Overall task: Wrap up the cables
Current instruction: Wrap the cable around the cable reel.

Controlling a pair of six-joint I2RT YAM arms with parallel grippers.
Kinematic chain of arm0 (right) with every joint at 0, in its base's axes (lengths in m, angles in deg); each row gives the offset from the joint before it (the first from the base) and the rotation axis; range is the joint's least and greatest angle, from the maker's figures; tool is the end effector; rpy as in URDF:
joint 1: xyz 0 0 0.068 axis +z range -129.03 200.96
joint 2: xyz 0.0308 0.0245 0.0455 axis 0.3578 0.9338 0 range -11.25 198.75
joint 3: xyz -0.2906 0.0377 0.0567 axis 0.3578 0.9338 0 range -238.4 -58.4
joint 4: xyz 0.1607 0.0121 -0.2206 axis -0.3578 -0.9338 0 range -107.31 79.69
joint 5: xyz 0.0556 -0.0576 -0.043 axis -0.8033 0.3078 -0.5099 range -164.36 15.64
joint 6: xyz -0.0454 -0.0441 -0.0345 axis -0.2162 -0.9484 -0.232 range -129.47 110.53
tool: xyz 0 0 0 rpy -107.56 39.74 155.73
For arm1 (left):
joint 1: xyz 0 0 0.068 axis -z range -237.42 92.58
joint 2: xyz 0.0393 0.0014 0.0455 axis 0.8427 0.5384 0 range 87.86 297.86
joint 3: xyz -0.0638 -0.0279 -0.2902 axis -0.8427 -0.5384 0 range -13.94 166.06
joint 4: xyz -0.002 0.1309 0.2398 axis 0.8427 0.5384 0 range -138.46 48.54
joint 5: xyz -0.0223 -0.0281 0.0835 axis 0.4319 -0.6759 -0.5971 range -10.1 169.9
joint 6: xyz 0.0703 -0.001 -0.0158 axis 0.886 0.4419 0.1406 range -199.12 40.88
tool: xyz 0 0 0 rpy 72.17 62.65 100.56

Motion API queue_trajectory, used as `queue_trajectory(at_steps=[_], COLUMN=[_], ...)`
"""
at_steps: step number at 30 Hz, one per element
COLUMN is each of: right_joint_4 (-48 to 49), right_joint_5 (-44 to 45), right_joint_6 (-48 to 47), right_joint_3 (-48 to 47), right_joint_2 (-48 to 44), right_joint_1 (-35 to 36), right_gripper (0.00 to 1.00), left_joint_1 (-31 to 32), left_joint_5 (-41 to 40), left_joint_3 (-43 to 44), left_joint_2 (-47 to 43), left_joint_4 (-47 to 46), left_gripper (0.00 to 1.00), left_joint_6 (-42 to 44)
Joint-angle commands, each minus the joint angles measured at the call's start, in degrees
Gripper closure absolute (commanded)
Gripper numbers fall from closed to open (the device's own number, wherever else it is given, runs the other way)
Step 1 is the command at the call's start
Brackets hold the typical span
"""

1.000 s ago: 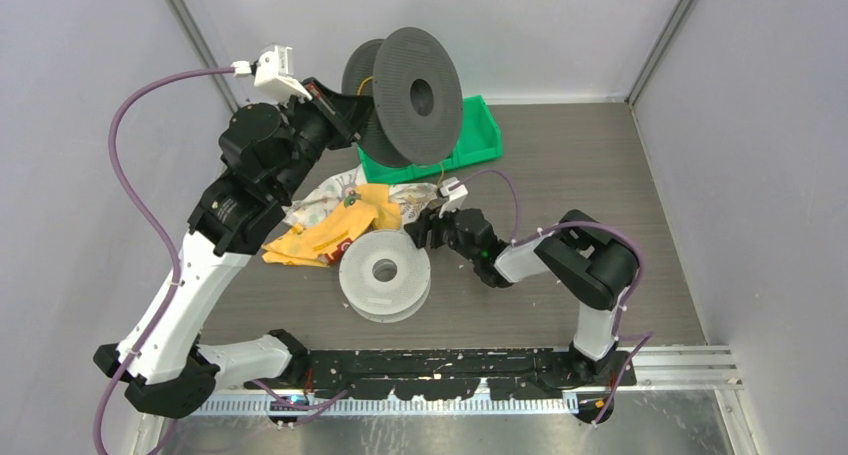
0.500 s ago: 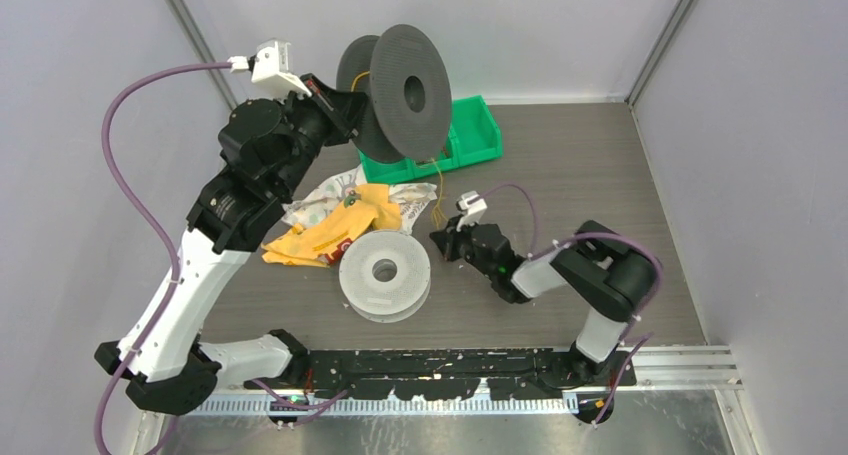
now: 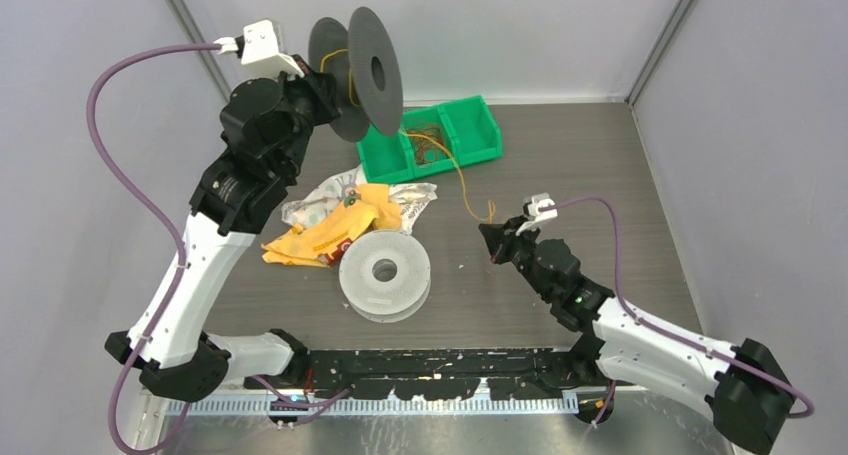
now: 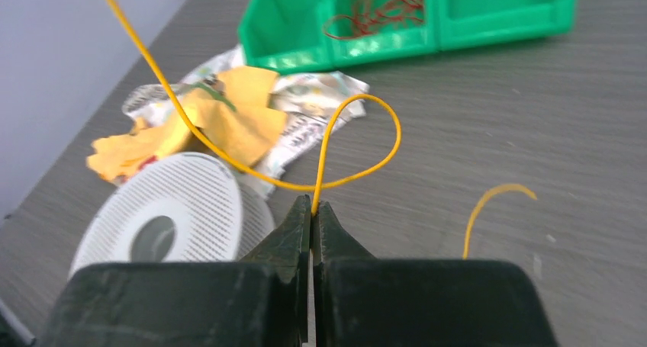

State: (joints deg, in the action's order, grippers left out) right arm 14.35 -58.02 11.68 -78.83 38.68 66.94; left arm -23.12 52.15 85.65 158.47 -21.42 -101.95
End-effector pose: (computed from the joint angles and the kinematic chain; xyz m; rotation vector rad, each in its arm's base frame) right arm 0.1631 0.1447 0.2500 -0.1446 1.6870 0.6521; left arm 0.2192 -0.1160 0.5690 -0.2325 1.5382 -0.4185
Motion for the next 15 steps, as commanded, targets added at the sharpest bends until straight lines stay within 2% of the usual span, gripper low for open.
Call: queue_trajectory(at_steps=[1, 9, 15], right_joint_4=[-10.8, -12.3, -14.3], right_joint_5=[8.6, 11.0, 6.8], right_joint_6=[1.7, 4.8, 3.6], right_joint_3=[2.6, 5.6, 4.7], right_joint_2=[-6.5, -12.2, -13.3], right_joint_1=[-0.7, -0.8, -0.9], right_gripper=[1.0, 1.0, 0.99], left_joint_1=[-1.4, -1.7, -1.7], left_joint_5=[-5.3, -11.1, -13.6], left_joint_3=[4.1, 5.0, 5.1], left_joint_2=[-3.2, -6.1, -7.8], left_joint_4=[-5.7, -6.2, -7.0], left_gripper=[1.0, 1.0, 0.99], left_joint_6=[3.2, 8.7, 11.9])
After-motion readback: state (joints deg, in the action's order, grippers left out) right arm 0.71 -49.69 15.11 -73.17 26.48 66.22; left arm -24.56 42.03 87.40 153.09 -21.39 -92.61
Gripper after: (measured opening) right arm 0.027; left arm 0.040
